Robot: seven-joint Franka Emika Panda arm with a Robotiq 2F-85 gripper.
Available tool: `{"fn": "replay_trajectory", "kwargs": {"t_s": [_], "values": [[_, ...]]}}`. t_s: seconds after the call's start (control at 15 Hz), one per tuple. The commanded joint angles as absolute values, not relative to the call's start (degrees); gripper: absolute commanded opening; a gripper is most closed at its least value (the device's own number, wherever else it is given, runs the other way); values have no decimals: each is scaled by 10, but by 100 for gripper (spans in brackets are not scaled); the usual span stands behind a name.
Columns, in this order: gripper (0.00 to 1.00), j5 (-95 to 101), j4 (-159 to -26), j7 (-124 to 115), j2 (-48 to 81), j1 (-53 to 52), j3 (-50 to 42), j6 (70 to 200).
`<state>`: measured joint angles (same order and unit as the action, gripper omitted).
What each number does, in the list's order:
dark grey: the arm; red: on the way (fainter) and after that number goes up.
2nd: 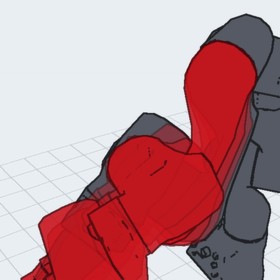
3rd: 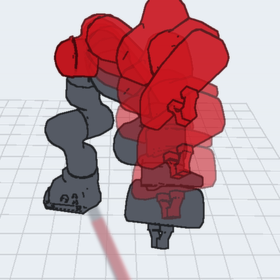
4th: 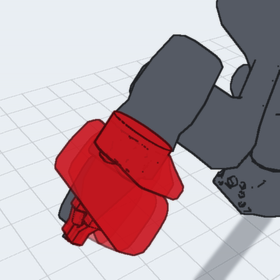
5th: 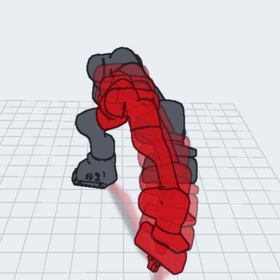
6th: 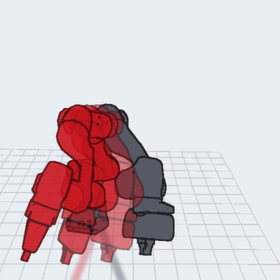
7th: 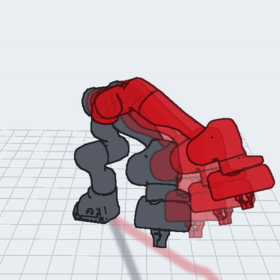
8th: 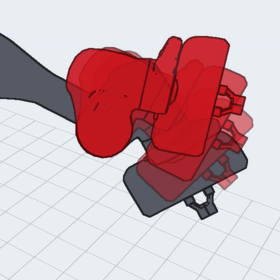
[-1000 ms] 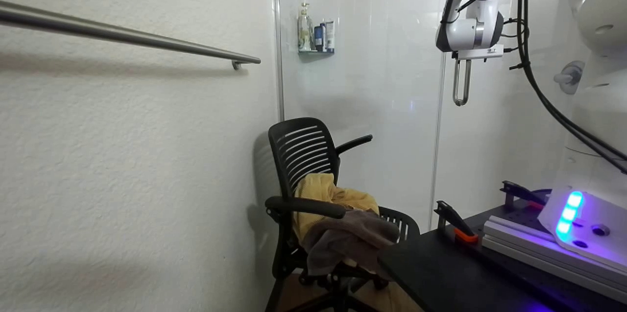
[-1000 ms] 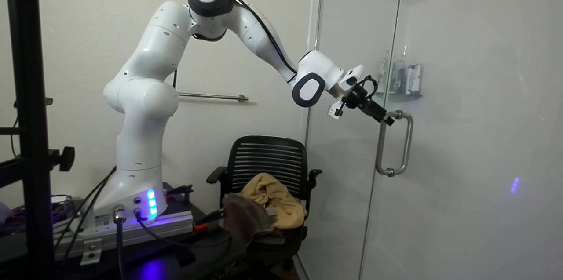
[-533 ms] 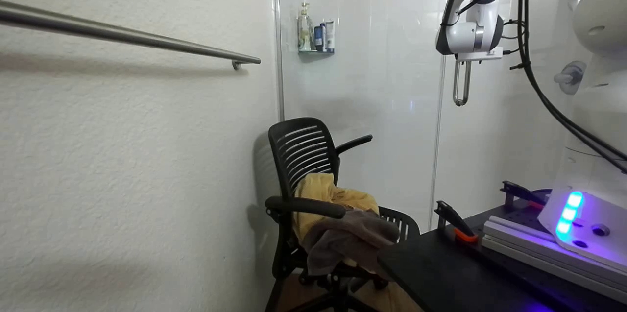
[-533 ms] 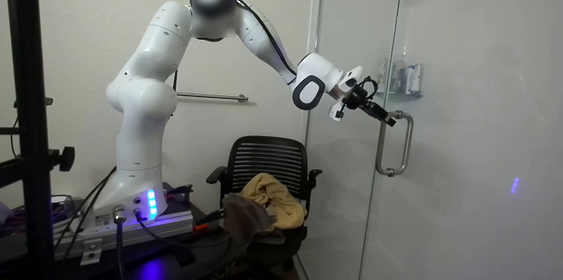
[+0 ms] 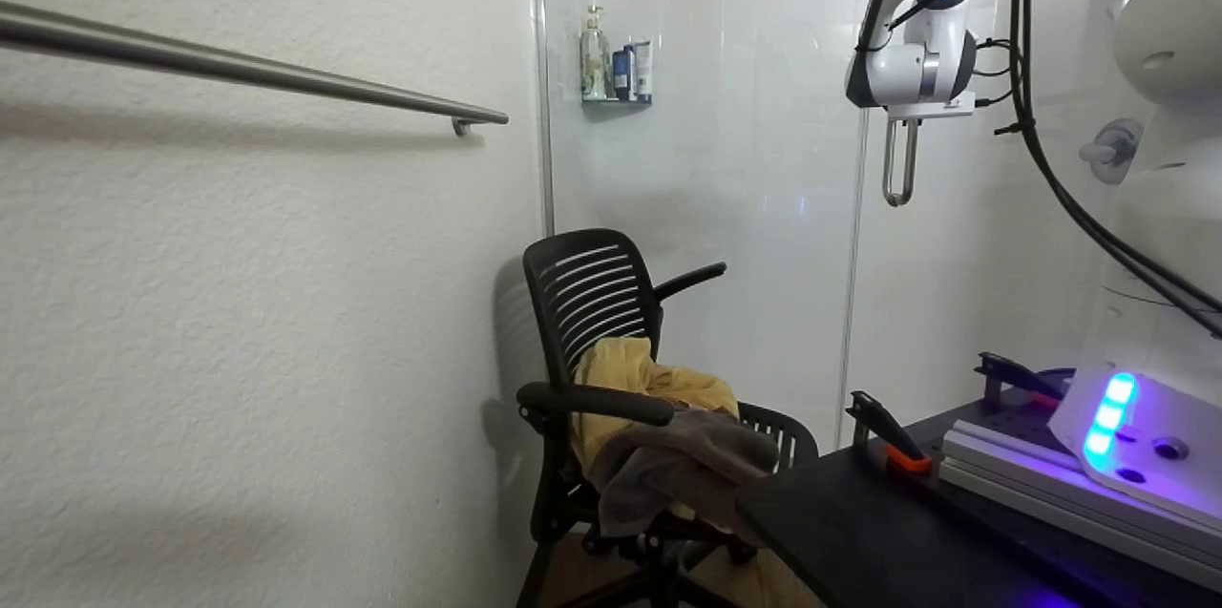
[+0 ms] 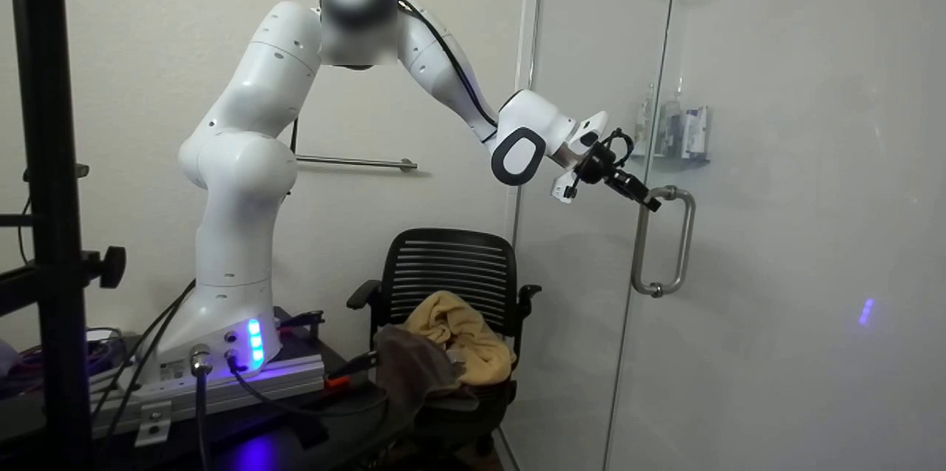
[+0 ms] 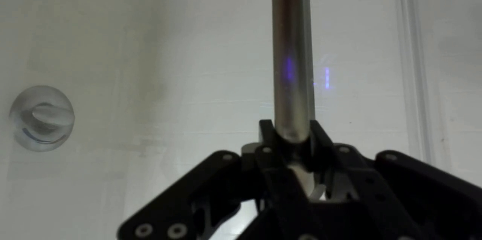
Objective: Open the right shower door
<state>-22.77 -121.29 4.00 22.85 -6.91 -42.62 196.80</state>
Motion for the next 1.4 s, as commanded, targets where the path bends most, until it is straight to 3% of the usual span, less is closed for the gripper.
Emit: {"fn": "replay_trajectory", "kwargs": {"t_s": [0.0,0.47,0.87,0.93,1.0,1.13,1.33], "values": [[6,-227,-1205,31,235,-51,-420,1966],[6,-219,-1199,64,208,-60,-435,1855],[6,-203,-1184,95,219,-65,-449,1857],[6,-198,-1185,103,211,-43,-419,1885],[6,-195,-1196,109,174,22,-329,1928],[6,-146,-1251,63,83,26,-314,1909],[6,-118,-1292,67,42,116,-217,1899]]}}
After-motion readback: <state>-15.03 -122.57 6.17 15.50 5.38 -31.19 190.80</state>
